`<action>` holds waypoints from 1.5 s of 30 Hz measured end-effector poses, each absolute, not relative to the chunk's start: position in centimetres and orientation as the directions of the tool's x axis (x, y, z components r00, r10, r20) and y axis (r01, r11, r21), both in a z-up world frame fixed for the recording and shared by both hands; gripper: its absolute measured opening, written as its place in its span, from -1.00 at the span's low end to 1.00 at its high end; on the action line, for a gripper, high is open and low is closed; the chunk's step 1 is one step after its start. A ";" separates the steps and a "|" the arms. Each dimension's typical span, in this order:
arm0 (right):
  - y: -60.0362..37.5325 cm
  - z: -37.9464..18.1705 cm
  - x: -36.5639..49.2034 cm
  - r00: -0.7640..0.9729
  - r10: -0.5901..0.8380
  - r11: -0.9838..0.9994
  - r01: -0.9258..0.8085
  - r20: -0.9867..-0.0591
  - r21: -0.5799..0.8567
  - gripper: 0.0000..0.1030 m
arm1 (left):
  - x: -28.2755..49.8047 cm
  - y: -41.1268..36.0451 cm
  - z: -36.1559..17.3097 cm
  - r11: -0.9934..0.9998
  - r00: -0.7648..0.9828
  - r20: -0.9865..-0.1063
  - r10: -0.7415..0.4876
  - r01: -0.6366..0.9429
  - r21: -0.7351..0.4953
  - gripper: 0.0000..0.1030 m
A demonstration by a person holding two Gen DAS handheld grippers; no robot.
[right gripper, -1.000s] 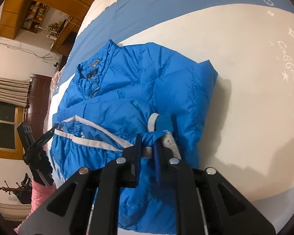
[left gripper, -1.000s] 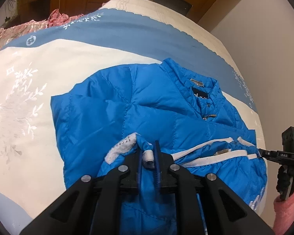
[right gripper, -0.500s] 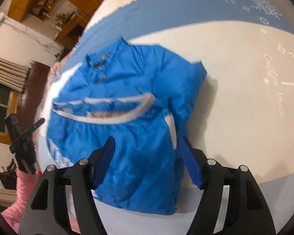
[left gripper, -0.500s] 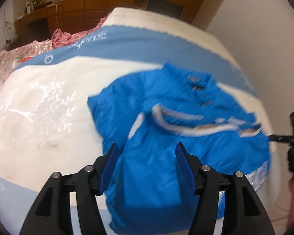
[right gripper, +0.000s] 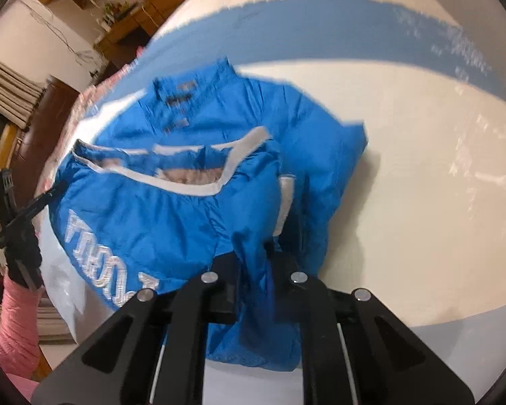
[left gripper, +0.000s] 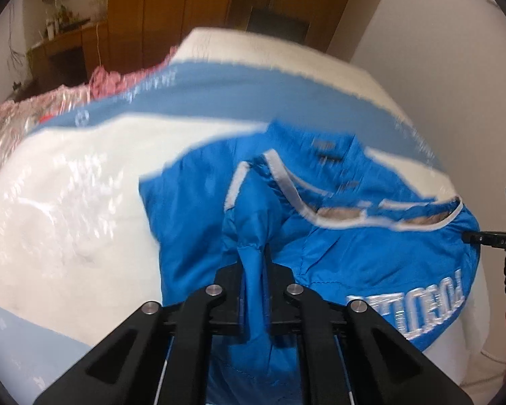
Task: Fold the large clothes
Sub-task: 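Lower the folded hem onto the jacket and press it flat with both tools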
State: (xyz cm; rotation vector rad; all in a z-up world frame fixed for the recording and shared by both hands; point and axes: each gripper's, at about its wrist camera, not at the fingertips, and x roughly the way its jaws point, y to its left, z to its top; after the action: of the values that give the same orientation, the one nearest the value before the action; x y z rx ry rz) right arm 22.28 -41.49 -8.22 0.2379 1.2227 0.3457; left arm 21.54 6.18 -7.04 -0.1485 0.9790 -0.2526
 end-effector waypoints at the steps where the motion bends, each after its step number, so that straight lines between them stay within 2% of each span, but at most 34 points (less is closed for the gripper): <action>1: -41.7 -7.5 22.7 0.314 0.391 0.920 -0.134 -0.865 0.368 -0.82 | 21.8 6.1 -6.4 0.958 0.545 -0.788 -0.287 0.146 -0.247 -0.87; 6: -42.4 -4.4 26.3 0.393 0.381 0.924 -0.127 -0.837 0.361 -0.82 | 24.9 5.7 -3.3 0.965 0.633 -0.729 -0.259 0.138 -0.223 -0.87; 10: -43.1 -4.8 30.4 0.401 0.379 0.922 -0.086 -0.834 0.377 -0.82 | 28.7 5.6 -3.3 0.971 0.657 -0.717 -0.232 0.109 -0.214 -0.87; 19: -43.3 -11.1 36.6 0.324 0.358 0.925 0.008 -0.876 0.381 -0.82 | 35.5 4.4 -8.9 0.986 0.588 -0.793 -0.156 0.052 -0.155 -0.86; 25: -43.2 -15.2 38.2 0.269 0.360 0.919 0.061 -0.893 0.388 -0.81 | 36.7 5.1 -13.5 0.989 0.516 -0.846 -0.136 0.016 -0.149 -0.81; 33: -42.2 -17.9 38.5 0.239 0.321 0.933 0.086 -0.916 0.349 -0.70 | 36.4 5.1 -15.9 0.991 0.511 -0.851 -0.119 0.011 -0.132 -0.67; 37: -42.4 -17.9 38.4 0.240 0.309 0.934 0.105 -0.920 0.341 -0.67 | 36.7 4.7 -15.8 0.995 0.498 -0.862 -0.092 0.009 -0.102 -0.60; 41: -42.7 -16.3 37.5 0.257 0.257 0.949 0.116 -0.932 0.294 -0.36 | 37.0 5.1 -14.8 0.995 0.471 -0.878 -0.085 -0.013 -0.104 -0.50; 45: -42.6 -13.2 34.9 0.308 0.225 0.963 0.072 -0.924 0.259 -0.39 | 35.3 6.4 -11.0 0.991 0.537 -0.840 -0.080 -0.045 -0.123 -0.46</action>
State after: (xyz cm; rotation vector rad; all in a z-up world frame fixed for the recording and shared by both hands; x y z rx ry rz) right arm 34.86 -42.63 -13.16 0.2720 1.2578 0.1030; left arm 35.28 6.35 -10.99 -0.1360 1.0042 -0.0205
